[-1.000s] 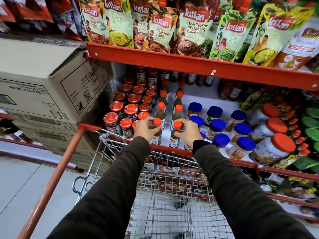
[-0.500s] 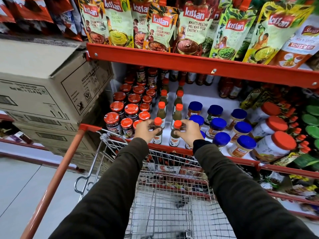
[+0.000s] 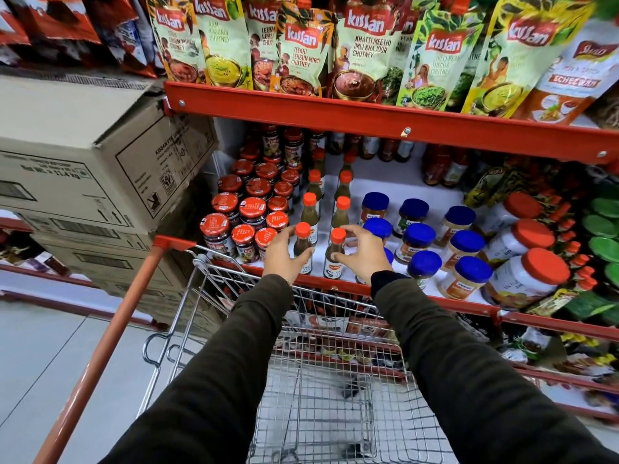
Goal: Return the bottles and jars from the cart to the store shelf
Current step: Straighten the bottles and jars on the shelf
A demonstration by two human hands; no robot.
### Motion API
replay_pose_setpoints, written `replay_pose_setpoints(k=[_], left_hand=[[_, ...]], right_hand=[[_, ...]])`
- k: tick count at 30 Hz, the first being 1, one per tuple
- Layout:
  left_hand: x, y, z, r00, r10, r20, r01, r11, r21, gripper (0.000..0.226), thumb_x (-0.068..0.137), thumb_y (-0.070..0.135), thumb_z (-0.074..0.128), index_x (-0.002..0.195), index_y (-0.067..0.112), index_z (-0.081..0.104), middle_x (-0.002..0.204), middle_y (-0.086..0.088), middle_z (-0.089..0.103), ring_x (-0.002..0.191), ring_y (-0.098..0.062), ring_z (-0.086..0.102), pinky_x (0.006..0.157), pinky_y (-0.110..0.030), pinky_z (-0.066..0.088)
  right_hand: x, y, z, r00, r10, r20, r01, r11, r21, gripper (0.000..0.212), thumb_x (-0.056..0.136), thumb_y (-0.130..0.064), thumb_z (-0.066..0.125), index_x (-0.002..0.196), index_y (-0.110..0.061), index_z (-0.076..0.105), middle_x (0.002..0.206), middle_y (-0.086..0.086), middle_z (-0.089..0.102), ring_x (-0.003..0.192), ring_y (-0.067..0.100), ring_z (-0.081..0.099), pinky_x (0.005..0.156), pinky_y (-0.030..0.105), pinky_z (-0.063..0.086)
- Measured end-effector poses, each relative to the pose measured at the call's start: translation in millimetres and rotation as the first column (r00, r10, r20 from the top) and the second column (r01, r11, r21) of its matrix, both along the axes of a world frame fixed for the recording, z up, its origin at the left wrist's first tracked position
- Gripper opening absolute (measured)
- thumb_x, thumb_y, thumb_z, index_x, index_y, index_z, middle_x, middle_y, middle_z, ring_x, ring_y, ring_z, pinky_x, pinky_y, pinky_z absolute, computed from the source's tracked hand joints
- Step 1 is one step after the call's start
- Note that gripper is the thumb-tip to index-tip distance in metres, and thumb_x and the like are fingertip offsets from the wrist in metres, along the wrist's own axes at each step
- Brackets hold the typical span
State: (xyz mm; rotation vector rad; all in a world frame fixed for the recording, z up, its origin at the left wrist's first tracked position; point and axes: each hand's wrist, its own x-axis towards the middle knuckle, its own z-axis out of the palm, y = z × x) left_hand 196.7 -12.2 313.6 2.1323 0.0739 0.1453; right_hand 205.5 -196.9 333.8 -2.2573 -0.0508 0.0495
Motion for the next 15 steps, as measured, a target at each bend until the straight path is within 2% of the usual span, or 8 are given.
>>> replay_pose_setpoints(k=[2, 4, 7, 11, 15], left_hand=[[-11.9, -7.5, -8.0, 0.996, 0.075, 0.051, -0.075, 0.997, 0.013, 0.063, 0.085, 0.032, 0.073, 0.140, 0.018, 0.045, 0.135, -0.008, 0.050, 0.122, -0.023, 0.051, 0.105, -0.037, 0.045], [-26.3, -20.4, -14.2, 0.974, 0.173, 0.146, -0.186, 0.979, 0.085, 0.062, 0.087, 0.036, 0.068, 0.139, 0.017, 0.042, 0.130, -0.010, 0.045, 0.117, -0.024, 0.048, 0.102, -0.036, 0.043], [-49.2, -49.7, -17.8, 0.954, 0.202, 0.222, -0.234, 0.964, 0.128, 0.051, 0.092, 0.035, 0.062, 0.136, 0.014, 0.044, 0.125, -0.010, 0.044, 0.116, -0.024, 0.044, 0.099, -0.037, 0.043], [-66.6, -101.3, -28.9, 0.973, 0.030, 0.227, -0.043, 0.998, 0.052, 0.037, 0.097, 0.033, 0.052, 0.130, 0.018, 0.048, 0.123, -0.005, 0.045, 0.115, -0.020, 0.045, 0.101, -0.038, 0.043], [-72.8, -161.5, -34.7, 0.979, -0.167, 0.114, 0.191, 0.950, -0.246, 0.034, 0.100, 0.034, 0.043, 0.129, 0.020, 0.056, 0.129, -0.003, 0.056, 0.120, -0.016, 0.054, 0.108, -0.042, 0.045]], right_hand=[[-11.2, -12.3, -2.3, 0.995, -0.044, 0.089, 0.042, 0.999, 0.026, 0.053, 0.081, -0.018, 0.079, 0.129, -0.021, 0.058, 0.126, 0.006, 0.062, 0.109, 0.023, 0.060, 0.097, 0.042, 0.053], [-24.2, -31.3, -6.0, 0.971, -0.125, 0.202, 0.115, 0.991, 0.061, 0.040, 0.086, -0.019, 0.074, 0.124, -0.022, 0.061, 0.121, 0.004, 0.061, 0.107, 0.022, 0.058, 0.098, 0.042, 0.050], [-39.1, -66.2, -16.5, 0.905, -0.308, 0.294, 0.293, 0.951, 0.093, 0.030, 0.090, -0.030, 0.067, 0.120, -0.026, 0.063, 0.124, 0.006, 0.057, 0.117, 0.027, 0.052, 0.102, 0.047, 0.042], [-52.3, -112.6, -31.1, 0.866, -0.469, 0.176, 0.457, 0.883, 0.104, 0.038, 0.096, -0.036, 0.060, 0.130, -0.019, 0.057, 0.139, 0.016, 0.043, 0.126, 0.037, 0.040, 0.108, 0.046, 0.029], [-59.2, -139.7, -37.8, 0.917, -0.386, -0.102, 0.397, 0.860, 0.320, 0.063, 0.099, -0.054, 0.044, 0.150, -0.018, 0.034, 0.159, 0.014, 0.024, 0.148, 0.031, 0.024, 0.121, 0.046, 0.021]])
